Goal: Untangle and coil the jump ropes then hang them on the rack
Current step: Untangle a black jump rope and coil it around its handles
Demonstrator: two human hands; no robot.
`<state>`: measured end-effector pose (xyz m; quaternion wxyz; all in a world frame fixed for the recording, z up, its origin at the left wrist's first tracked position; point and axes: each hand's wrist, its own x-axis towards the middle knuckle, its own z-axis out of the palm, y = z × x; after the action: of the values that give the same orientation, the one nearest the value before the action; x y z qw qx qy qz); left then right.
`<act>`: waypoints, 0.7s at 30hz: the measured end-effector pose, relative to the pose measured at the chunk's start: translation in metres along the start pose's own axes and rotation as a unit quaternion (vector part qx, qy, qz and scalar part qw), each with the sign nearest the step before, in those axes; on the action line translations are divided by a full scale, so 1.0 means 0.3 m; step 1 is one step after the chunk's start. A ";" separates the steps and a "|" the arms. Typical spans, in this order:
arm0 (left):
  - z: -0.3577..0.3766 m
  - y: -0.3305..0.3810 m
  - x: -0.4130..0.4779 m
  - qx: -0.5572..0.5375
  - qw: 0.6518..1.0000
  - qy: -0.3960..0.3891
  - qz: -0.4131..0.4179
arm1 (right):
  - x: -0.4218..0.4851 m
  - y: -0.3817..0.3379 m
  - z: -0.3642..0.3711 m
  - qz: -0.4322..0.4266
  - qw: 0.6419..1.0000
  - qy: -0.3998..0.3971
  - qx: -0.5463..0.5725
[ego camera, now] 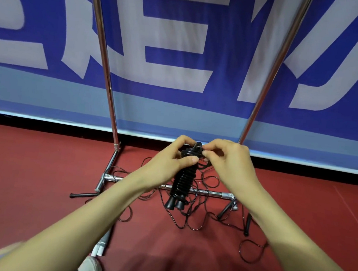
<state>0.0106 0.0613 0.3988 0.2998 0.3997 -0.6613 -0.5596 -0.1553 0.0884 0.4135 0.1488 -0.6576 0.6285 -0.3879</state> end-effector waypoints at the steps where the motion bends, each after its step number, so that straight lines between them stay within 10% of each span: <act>1: -0.006 0.000 -0.001 -0.002 1.000 -0.005 0.003 | 0.004 0.001 -0.006 0.018 0.999 -0.010 0.035; 11: -0.036 0.028 -0.008 0.011 0.999 -0.034 0.041 | 0.007 -0.001 -0.033 0.219 0.849 -0.063 0.476; 16: -0.003 0.002 -0.009 0.039 0.997 0.029 0.064 | -0.003 -0.008 0.003 0.105 0.957 0.027 0.268; 21: -0.007 -0.013 -0.009 0.093 0.992 0.033 0.080 | -0.008 0.004 0.019 0.085 0.980 0.008 0.182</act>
<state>0.0146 0.0624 0.3956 0.3265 0.3897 -0.7302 -0.4565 -0.1519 0.0888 0.4081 0.2932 -0.5608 0.6020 -0.4869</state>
